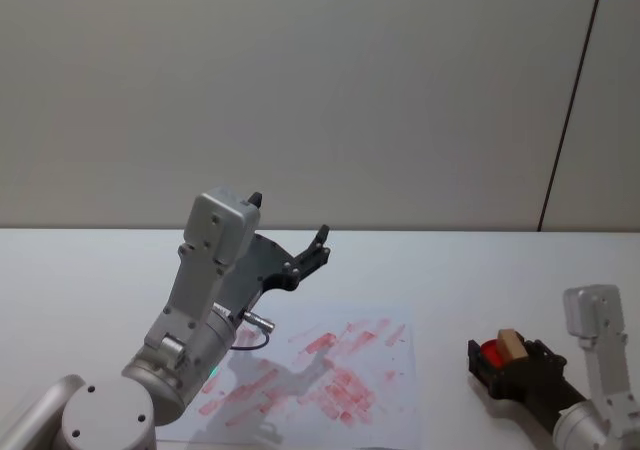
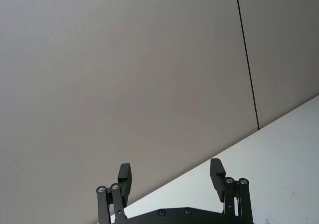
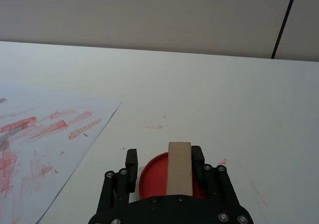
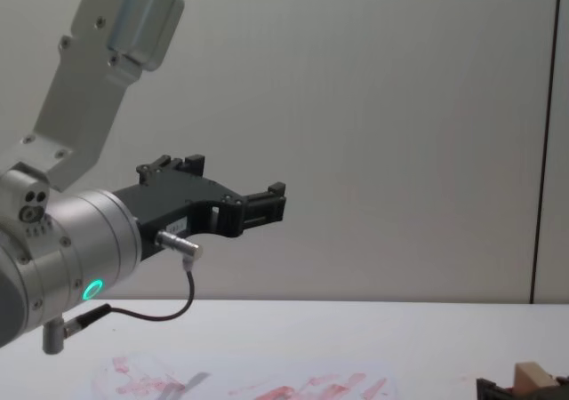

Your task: Use the one hand to pick up the stamp and affix it onto the A4 paper.

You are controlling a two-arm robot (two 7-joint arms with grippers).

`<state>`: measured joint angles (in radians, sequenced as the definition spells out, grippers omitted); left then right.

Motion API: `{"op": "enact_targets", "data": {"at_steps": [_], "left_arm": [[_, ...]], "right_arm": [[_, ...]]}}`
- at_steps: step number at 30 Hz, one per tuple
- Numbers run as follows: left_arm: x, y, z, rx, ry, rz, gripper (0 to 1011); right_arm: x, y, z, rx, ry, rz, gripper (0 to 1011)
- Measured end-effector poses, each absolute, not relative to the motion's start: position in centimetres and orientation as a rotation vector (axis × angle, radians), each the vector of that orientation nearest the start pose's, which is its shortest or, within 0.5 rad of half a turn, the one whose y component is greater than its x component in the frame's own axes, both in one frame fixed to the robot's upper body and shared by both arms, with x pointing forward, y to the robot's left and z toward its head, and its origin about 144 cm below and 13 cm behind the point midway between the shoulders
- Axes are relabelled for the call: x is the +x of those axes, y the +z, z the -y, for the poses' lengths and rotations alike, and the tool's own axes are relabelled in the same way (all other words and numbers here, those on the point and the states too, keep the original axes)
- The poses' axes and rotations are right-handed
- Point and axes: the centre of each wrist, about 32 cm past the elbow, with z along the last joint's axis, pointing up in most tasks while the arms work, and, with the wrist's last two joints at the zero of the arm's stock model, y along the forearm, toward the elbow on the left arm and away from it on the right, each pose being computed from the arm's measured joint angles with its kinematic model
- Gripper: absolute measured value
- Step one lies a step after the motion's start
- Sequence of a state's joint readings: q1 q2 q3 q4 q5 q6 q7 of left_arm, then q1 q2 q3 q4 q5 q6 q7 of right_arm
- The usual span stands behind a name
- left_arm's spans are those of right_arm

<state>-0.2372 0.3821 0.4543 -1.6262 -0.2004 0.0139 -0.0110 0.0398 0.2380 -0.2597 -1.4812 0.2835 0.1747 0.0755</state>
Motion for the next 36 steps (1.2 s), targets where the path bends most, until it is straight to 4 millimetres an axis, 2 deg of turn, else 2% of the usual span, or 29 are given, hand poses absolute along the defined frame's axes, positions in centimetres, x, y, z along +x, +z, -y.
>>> {"op": "enact_targets", "data": {"at_steps": [1,6,7,10,11,14,26,36], "left_arm": [[49.2,120.4,-19.8,0.061,1.124,0.268,1003],[49.2,120.4,-19.8,0.061,1.124,0.268,1002],[49.2,120.4,-19.8,0.061,1.124,0.268,1002],[49.2,120.4,-19.8,0.061,1.124,0.268,1002],[49.2,120.4,-19.8,0.061,1.124,0.268,1002],[49.2,120.4,-19.8,0.061,1.124,0.268,1002],[49.2,120.4,-19.8,0.061,1.124,0.268,1002],[49.2,120.4,-19.8,0.061,1.124,0.268,1002]], "right_arm": [[45.9,111.4,22.3,-0.201,-1.253,-0.23,644],[45.9,111.3,22.1,-0.196,-1.254,-0.199,504],[45.9,111.3,22.1,-0.194,-1.255,-0.191,445],[45.9,111.2,22.0,-0.191,-1.257,-0.171,390],[45.9,111.3,21.9,-0.189,-1.261,-0.153,320],[45.8,111.4,21.8,-0.182,-1.265,-0.115,233],[45.6,112.3,21.1,-0.161,-1.238,-0.002,219],[45.9,113.1,19.8,-0.142,-1.134,0.028,219]]}}
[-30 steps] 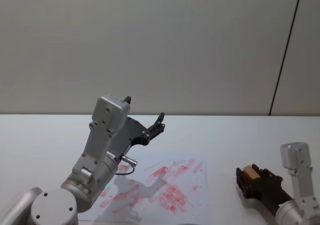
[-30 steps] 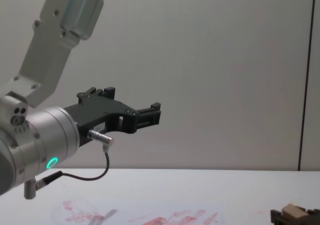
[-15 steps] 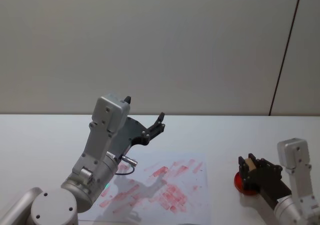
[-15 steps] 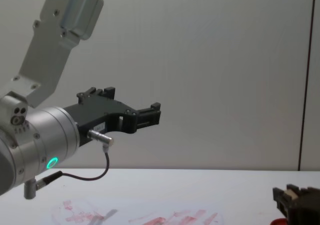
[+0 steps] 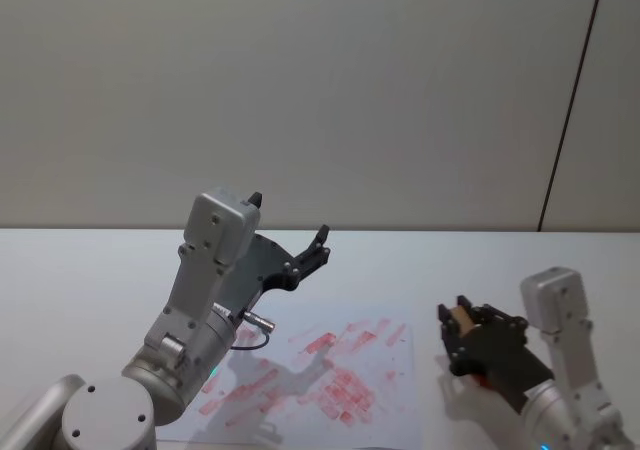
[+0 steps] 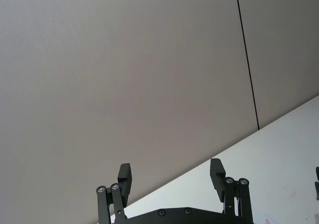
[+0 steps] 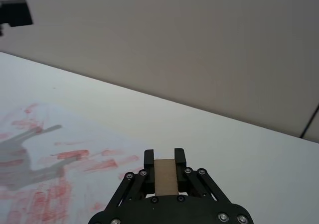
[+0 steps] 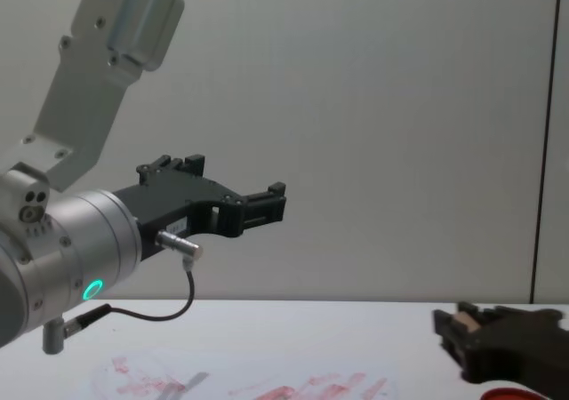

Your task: Use the one hand to pick up the stamp and affix it onto the A4 paper.

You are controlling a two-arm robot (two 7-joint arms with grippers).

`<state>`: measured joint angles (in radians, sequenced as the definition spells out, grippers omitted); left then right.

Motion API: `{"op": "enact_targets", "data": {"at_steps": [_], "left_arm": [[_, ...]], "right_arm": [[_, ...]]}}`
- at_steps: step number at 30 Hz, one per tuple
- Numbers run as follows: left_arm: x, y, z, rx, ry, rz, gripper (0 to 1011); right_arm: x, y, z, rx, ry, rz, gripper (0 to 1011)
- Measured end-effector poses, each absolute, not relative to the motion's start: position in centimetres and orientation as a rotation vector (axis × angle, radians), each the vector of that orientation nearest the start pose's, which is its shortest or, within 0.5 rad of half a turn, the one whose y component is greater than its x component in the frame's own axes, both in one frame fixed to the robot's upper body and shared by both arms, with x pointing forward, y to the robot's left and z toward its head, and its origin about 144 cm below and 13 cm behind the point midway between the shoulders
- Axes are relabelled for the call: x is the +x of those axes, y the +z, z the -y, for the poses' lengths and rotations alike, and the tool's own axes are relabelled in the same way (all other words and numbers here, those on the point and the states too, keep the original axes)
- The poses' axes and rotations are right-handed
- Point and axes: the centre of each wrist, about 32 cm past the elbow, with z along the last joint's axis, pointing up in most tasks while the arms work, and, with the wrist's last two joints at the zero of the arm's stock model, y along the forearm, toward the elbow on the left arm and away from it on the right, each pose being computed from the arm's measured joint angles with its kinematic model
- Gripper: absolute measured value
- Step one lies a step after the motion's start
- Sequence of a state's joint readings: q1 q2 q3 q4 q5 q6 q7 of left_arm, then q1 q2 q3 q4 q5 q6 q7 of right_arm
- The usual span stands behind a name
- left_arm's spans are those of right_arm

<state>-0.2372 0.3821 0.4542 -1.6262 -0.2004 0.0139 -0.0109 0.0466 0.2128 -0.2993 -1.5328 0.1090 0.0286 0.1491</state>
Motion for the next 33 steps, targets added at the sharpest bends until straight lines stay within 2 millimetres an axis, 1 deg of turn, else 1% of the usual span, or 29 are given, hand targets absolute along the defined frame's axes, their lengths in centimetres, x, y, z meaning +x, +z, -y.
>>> {"op": "enact_targets", "data": {"at_steps": [9,19,33], "left_arm": [[49.2,120.4,-19.8,0.061,1.124,0.268,1002],[49.2,120.4,-19.8,0.061,1.124,0.268,1002],[49.2,120.4,-19.8,0.061,1.124,0.268,1002]], "right_arm": [[46.6,113.3,18.0,-0.154,-1.049,0.005,219],[47.5,112.9,15.8,-0.202,-0.969,-0.021,219],[48.0,112.0,14.3,-0.255,-0.927,-0.034,219]]}}
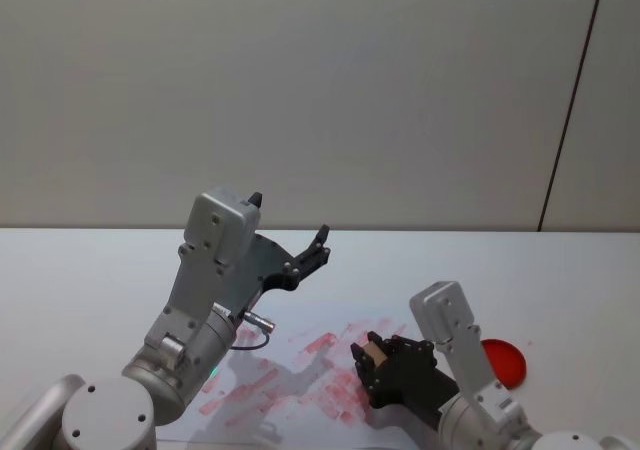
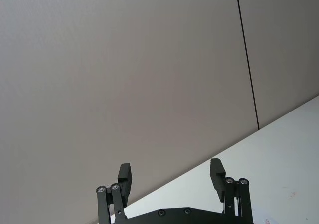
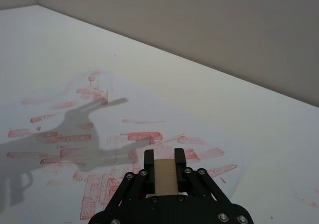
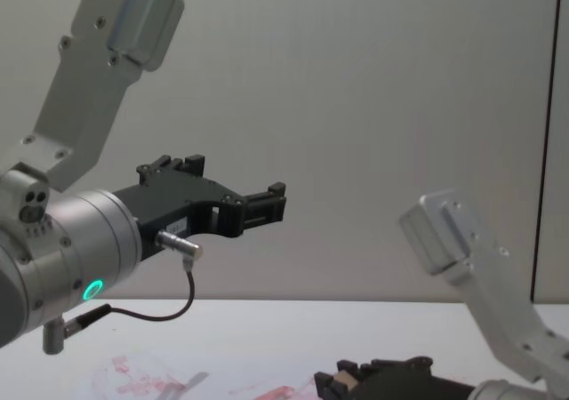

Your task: Use the one hand to pick up the stamp and affix it onto the A4 paper.

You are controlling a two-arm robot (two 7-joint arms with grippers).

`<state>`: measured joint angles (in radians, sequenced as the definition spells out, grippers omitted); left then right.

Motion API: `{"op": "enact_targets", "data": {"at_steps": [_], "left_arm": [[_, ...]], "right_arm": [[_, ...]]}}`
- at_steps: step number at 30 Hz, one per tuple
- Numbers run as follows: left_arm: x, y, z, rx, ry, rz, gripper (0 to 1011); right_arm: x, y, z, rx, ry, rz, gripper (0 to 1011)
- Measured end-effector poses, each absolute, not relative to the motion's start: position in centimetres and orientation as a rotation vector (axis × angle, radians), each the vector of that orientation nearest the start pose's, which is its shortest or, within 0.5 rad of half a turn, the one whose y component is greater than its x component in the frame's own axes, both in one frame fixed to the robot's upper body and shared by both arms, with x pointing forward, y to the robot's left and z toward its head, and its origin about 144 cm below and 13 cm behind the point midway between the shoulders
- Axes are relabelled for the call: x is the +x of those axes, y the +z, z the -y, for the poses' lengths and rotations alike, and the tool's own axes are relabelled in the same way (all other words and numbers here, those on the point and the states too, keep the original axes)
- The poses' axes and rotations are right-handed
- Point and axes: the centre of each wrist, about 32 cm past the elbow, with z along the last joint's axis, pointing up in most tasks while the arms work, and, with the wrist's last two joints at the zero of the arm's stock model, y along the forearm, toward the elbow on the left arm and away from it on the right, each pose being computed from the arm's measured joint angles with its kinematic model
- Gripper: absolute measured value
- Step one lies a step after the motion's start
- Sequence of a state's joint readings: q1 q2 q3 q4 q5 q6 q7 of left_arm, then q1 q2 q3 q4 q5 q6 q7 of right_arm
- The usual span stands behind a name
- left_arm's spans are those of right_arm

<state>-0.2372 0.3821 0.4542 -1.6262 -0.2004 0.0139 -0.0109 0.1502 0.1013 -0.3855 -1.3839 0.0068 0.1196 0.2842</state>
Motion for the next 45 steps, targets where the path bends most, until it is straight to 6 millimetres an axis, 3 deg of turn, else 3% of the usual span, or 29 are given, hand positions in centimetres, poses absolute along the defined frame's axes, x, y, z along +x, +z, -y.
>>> {"op": "enact_targets", "data": {"at_steps": [31,45], "left_arm": [[49.2,120.4,-19.8,0.061,1.124,0.268,1003],[49.2,120.4,-19.8,0.061,1.124,0.268,1002]], "right_arm": [[48.2,111.2,13.6,-0.29,-0.924,-0.038,219],[48.2,114.2,15.4,-0.172,-0.999,0.032,219]]}}
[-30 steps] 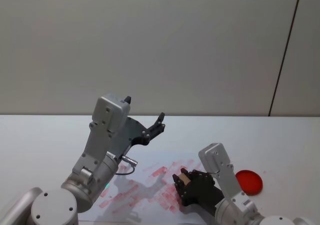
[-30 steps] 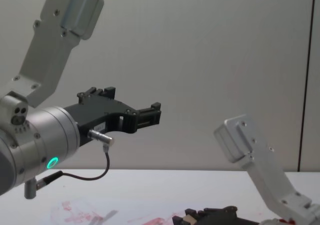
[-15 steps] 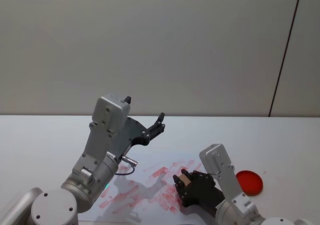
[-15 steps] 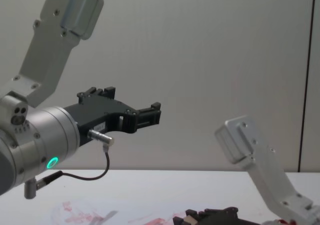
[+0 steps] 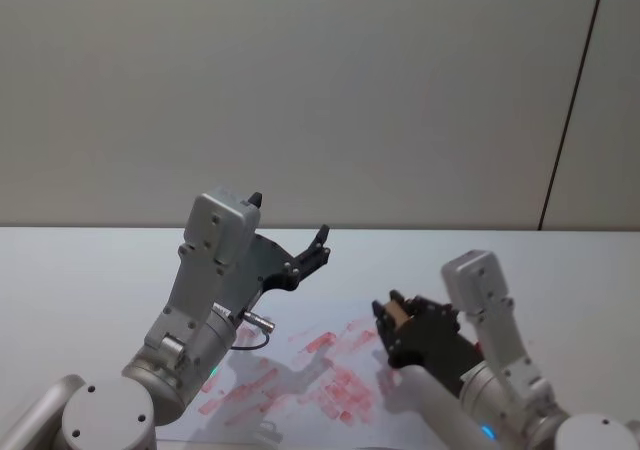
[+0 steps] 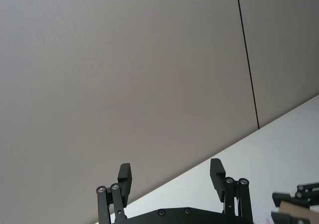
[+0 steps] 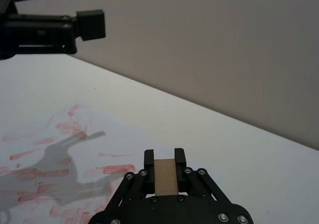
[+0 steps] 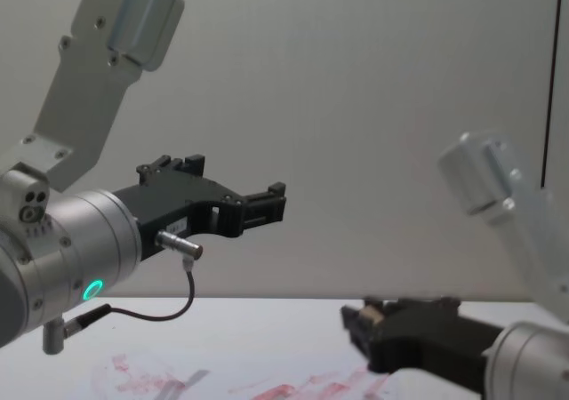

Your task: Use the one hand to pick up the stamp and affix it onto the A4 paper.

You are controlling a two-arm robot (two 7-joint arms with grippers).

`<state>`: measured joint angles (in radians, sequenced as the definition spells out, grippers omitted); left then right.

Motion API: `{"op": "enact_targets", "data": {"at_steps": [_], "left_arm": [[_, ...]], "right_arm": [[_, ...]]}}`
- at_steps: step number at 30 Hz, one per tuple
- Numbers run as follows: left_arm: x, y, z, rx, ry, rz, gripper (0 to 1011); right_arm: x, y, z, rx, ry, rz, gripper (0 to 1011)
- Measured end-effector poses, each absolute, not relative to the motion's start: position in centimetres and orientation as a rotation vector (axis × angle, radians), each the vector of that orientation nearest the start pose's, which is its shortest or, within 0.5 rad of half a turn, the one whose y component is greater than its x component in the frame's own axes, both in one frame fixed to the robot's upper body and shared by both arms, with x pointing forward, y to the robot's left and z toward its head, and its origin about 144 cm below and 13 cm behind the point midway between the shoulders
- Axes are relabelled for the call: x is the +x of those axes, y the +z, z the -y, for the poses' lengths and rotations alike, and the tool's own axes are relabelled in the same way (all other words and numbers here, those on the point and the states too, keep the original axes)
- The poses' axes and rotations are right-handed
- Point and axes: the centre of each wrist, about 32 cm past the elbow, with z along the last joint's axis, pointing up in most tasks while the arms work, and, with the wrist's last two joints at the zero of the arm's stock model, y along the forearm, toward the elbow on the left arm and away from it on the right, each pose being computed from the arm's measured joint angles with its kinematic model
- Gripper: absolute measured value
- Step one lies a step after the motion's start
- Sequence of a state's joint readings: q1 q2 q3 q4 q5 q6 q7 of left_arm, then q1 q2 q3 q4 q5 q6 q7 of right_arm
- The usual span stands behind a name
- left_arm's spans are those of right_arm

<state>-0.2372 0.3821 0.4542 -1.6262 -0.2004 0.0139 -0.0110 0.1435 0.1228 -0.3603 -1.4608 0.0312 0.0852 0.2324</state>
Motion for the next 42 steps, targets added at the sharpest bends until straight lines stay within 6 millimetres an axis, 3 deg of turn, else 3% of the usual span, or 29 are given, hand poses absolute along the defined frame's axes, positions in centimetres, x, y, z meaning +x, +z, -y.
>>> {"op": "enact_targets", "data": {"at_steps": [14,29,42], "left_arm": [[49.2,120.4,-19.8,0.061,1.124,0.268,1002],[49.2,120.4,-19.8,0.061,1.124,0.268,1002],[49.2,120.4,-19.8,0.061,1.124,0.268,1003]], "right_arm": [[47.7,115.1,18.2,-0.169,-1.091,0.053,219],[46.9,114.2,20.7,-0.22,-1.169,0.013,219],[47.5,113.2,21.9,-0.25,-1.205,-0.049,219]]}}
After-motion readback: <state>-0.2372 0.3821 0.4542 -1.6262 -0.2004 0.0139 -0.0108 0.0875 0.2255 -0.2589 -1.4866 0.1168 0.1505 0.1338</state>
